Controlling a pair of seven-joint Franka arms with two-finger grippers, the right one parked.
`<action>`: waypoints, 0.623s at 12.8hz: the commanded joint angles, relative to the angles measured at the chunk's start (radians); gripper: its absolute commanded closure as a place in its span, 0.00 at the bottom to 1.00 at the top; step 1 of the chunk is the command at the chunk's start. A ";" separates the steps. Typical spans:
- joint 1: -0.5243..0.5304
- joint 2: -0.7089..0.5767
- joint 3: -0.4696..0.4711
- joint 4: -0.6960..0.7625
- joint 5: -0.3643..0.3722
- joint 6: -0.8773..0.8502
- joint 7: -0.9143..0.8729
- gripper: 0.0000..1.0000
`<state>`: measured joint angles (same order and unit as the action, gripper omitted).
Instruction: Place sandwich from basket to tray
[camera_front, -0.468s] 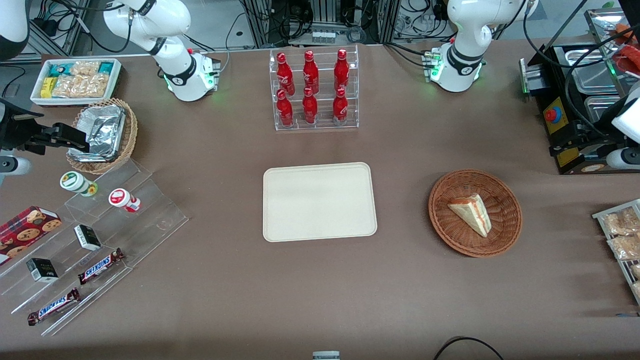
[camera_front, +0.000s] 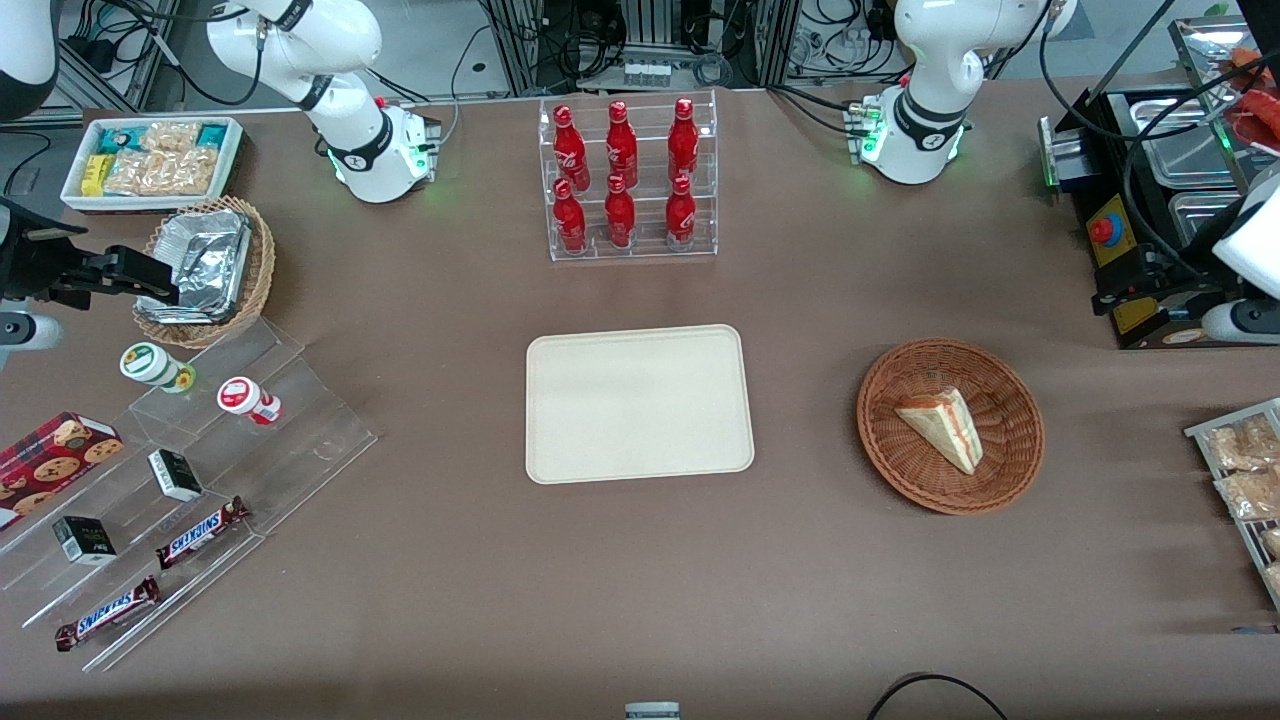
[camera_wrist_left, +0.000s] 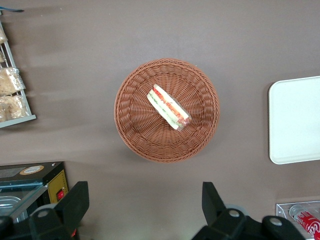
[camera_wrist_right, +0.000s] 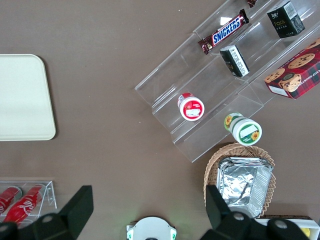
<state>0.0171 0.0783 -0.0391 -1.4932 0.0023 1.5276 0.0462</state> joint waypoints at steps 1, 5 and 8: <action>-0.011 0.024 -0.007 -0.051 0.005 0.061 -0.043 0.00; -0.026 0.026 -0.007 -0.226 0.005 0.270 -0.129 0.00; -0.061 0.024 -0.007 -0.381 0.010 0.472 -0.355 0.00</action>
<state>-0.0133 0.1295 -0.0480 -1.7773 0.0022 1.9003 -0.1794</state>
